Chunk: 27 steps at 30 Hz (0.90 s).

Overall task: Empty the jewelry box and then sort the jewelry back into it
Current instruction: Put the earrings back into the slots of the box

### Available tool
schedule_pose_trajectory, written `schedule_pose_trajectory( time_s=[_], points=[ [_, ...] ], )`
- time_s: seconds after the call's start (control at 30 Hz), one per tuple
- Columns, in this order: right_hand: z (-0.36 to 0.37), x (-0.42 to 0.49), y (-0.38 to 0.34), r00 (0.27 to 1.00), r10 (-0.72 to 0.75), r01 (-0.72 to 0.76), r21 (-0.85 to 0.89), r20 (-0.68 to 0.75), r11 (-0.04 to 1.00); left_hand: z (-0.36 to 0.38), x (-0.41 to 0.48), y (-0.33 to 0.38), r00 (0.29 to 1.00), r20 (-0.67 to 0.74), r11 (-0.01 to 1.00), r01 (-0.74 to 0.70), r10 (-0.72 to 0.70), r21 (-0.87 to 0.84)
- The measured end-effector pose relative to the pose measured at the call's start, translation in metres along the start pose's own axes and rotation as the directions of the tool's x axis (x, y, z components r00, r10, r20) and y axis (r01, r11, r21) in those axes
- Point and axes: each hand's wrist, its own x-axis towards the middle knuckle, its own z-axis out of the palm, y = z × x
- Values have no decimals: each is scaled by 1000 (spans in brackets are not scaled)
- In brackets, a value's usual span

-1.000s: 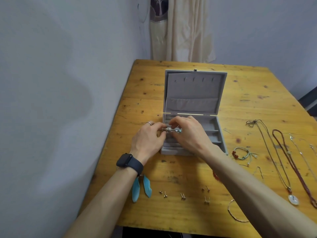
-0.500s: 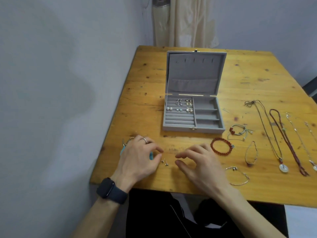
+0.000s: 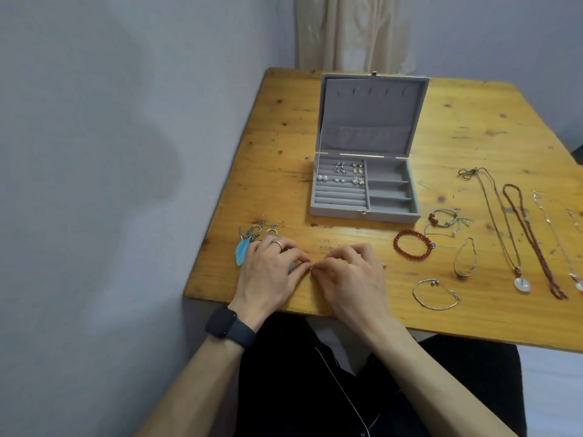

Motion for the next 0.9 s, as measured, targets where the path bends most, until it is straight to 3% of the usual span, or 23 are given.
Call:
schedule_pose_trajectory(
  time_s=[0.27, 0.43, 0.6, 0.9],
  points=[
    [0, 2, 8, 996, -85, 85, 2, -36, 996, -2, 3, 3, 999, -40, 1000, 13, -14, -10],
    [-24, 12, 23, 995, -23, 38, 159, -93, 987, -6, 27, 14, 995, -62, 982, 67, -79, -177],
    [-47, 48, 57, 996, 56, -46, 139, -70, 989, -4, 71, 31, 998, -7, 965, 54, -57, -256],
    [-46, 117, 91, 990, 114, -117, 24, 82, 993, 15, 139, 45, 993, 111, 989, 60, -45, -136]
  ],
)
